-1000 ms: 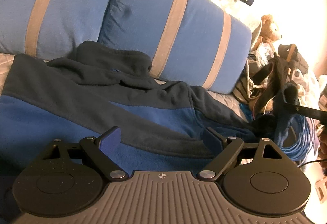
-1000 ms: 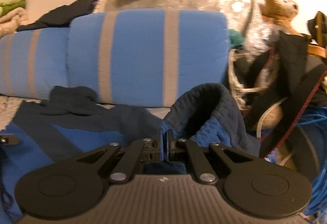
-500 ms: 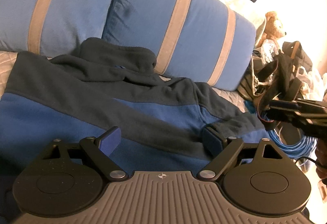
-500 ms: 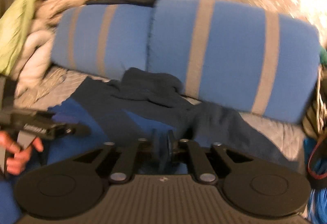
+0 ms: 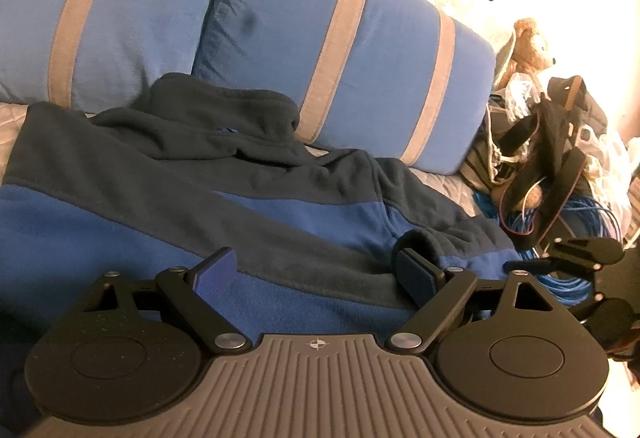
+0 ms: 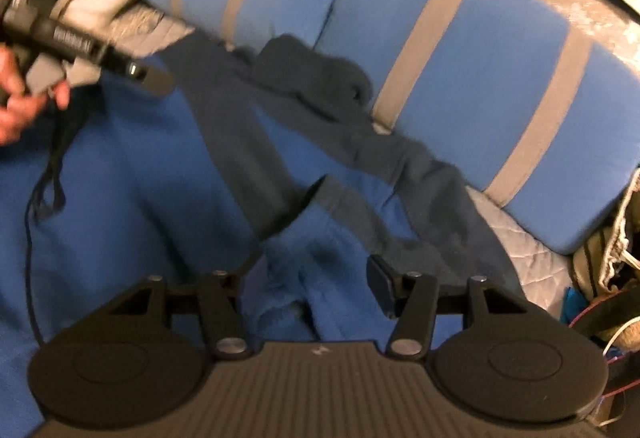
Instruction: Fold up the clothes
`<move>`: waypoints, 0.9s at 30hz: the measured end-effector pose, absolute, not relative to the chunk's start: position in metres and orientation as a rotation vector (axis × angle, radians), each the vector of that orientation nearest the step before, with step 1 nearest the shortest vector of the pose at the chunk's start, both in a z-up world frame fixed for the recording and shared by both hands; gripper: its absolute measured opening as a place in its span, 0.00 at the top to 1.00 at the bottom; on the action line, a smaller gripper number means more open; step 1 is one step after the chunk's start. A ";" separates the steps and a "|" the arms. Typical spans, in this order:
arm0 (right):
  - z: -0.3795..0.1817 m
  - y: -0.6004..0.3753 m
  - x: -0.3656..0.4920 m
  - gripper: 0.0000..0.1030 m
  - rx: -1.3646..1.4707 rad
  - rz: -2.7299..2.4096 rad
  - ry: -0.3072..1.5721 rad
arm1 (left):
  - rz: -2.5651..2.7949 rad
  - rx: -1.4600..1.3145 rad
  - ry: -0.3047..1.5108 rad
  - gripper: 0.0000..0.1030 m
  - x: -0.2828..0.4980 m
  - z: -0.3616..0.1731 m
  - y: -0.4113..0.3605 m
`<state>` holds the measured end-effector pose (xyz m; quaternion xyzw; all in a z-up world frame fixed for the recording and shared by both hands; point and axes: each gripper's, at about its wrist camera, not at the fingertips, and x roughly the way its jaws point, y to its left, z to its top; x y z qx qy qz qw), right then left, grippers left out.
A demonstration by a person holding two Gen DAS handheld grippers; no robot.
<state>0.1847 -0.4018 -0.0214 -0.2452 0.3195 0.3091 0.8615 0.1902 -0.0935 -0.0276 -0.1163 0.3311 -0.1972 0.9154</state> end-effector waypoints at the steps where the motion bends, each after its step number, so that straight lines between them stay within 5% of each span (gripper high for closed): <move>1: -0.024 -0.399 0.186 0.34 -0.526 0.660 0.674 | -0.406 -0.241 0.681 0.14 0.190 -0.027 -0.094; 19: -0.042 -0.368 0.220 0.42 -0.684 0.814 0.786 | -0.408 -0.218 0.699 0.14 0.191 -0.031 -0.097; 21: -0.046 -0.365 0.224 0.56 -0.699 0.813 0.820 | -0.402 -0.218 0.701 0.14 0.191 -0.031 -0.097; 22: -0.047 -0.364 0.225 0.72 -0.698 0.812 0.833 | -0.400 -0.218 0.702 0.14 0.191 -0.031 -0.097; 27: -0.047 -0.364 0.219 0.84 -0.684 0.747 0.794 | -0.376 -0.211 0.723 0.14 0.193 -0.035 -0.098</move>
